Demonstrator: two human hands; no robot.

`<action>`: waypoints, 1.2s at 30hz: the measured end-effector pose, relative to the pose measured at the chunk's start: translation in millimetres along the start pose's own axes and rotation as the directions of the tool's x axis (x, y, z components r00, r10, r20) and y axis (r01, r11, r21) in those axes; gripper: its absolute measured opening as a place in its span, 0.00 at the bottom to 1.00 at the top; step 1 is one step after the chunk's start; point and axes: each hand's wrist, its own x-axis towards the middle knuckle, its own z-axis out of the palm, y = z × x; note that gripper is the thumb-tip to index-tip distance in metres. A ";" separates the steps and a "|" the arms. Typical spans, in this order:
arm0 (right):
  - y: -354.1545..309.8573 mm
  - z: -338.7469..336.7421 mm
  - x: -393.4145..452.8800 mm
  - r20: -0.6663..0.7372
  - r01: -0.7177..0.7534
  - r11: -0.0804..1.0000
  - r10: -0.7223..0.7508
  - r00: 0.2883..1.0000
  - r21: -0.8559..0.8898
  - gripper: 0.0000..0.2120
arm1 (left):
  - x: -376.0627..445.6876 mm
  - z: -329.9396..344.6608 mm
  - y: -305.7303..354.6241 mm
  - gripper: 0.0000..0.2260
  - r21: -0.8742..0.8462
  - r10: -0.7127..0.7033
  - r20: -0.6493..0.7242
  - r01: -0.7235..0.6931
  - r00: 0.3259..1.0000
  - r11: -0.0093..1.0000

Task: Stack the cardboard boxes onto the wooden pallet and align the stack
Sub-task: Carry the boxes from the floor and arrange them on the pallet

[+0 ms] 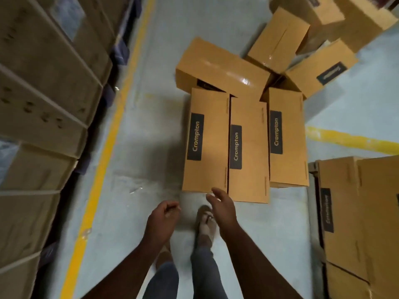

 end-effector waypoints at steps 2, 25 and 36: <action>11.5 12.0 54.6 -0.086 -0.043 0.995 0.036 0.996 -0.086 0.17 | 42.8 14.1 -14.8 0.12 0.015 -0.018 -0.009 0.018 1.000 1.000; 63.5 76.3 153.2 0.043 0.113 0.984 -0.108 0.993 -0.138 0.26 | 193.2 61.6 -43.0 0.57 0.203 -0.272 -0.010 0.268 0.962 0.942; 30.2 125.5 243.1 0.278 -0.275 0.893 0.180 0.944 0.355 0.17 | 293.8 -7.3 -36.5 0.65 0.718 0.044 -0.166 0.090 0.985 0.690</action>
